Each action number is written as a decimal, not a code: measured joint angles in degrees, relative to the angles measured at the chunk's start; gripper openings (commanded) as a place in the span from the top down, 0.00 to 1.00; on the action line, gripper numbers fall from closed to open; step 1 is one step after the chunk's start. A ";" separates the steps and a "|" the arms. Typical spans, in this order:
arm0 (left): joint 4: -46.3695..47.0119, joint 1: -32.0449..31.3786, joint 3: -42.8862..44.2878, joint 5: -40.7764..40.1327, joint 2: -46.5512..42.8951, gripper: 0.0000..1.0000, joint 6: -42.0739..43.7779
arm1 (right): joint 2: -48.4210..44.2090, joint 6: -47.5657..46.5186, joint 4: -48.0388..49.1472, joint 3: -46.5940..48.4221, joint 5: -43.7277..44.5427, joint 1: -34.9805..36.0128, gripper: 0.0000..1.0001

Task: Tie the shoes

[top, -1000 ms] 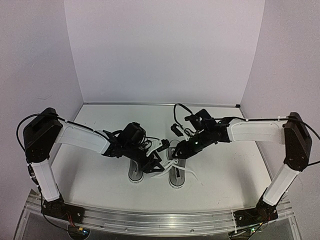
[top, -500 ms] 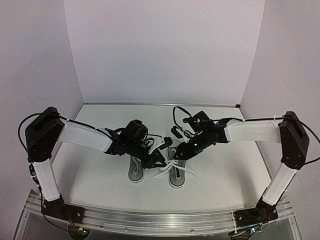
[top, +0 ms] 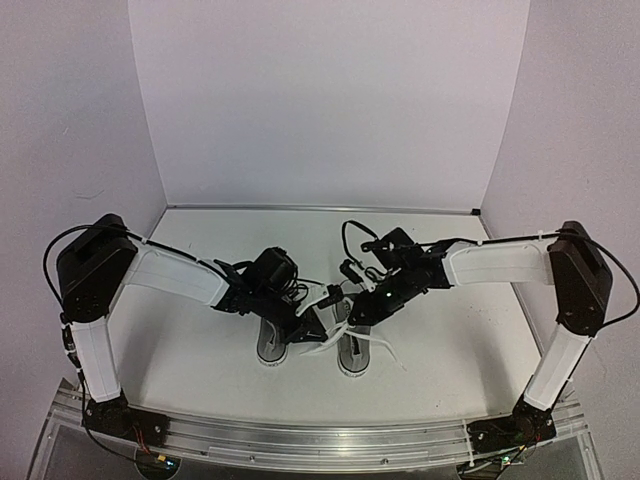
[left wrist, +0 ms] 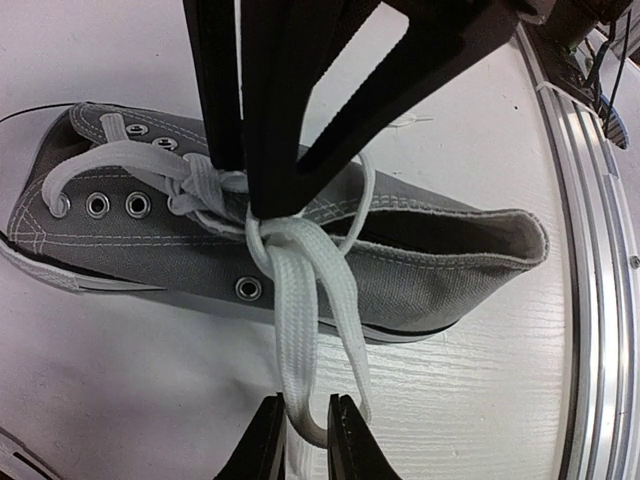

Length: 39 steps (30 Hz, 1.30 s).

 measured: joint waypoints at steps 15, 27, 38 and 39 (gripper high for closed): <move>-0.42 0.00 0.00 -0.02 0.02 1.00 0.96 | 0.72 -0.13 -1.16 1.22 2.13 0.96 1.00; -0.41 0.00 -0.05 -0.20 0.02 0.93 0.98 | -4.78 2.99 1.04 -2.66 3.10 0.96 1.00; 0.24 0.00 -1.64 -1.57 -2.48 0.57 0.94 | -5.86 7.19 5.61 -6.91 2.93 0.96 0.98; 0.23 0.00 -1.55 -1.63 -2.58 0.56 0.98 | -5.97 7.38 5.87 -6.97 2.92 0.96 0.94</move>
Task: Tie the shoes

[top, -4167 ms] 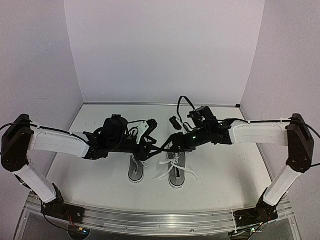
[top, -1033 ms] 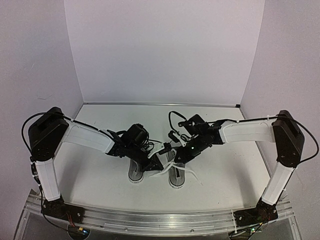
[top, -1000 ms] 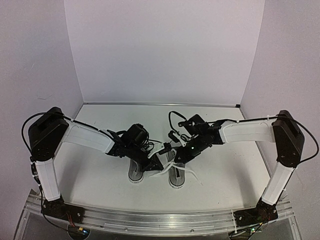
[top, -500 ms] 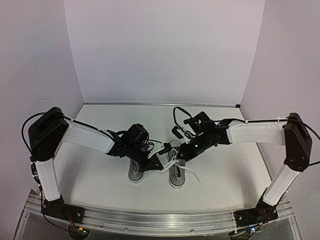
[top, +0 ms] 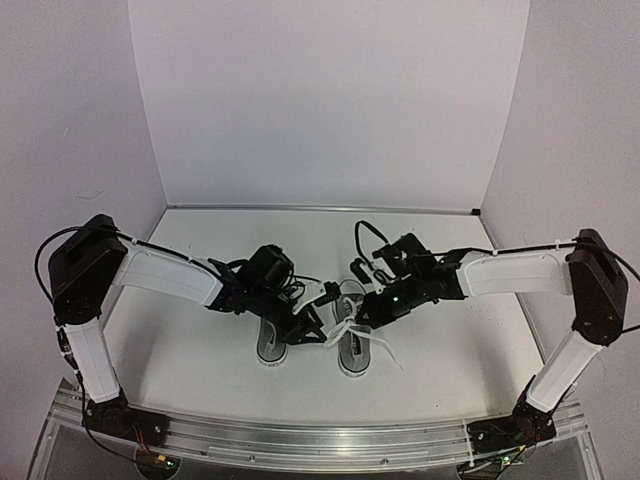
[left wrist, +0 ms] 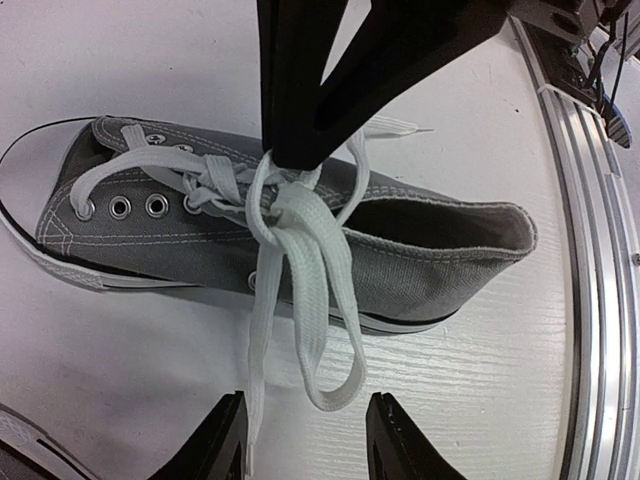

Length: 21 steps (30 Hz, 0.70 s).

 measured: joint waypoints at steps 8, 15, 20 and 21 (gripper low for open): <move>0.66 0.00 1.78 0.69 0.24 0.55 -0.11 | -0.03 -0.47 -0.22 0.24 0.04 0.00 0.81; 2.46 0.00 1.92 1.73 2.11 0.56 -0.37 | 1.01 -3.14 -2.63 4.90 0.06 0.00 0.82; 2.50 0.00 1.92 2.10 2.86 0.56 -0.59 | 3.41 -4.60 -3.37 6.68 0.01 0.00 0.82; 2.51 0.00 1.92 2.14 2.86 0.56 -0.60 | 3.91 -4.83 -3.61 6.74 -0.02 0.00 0.82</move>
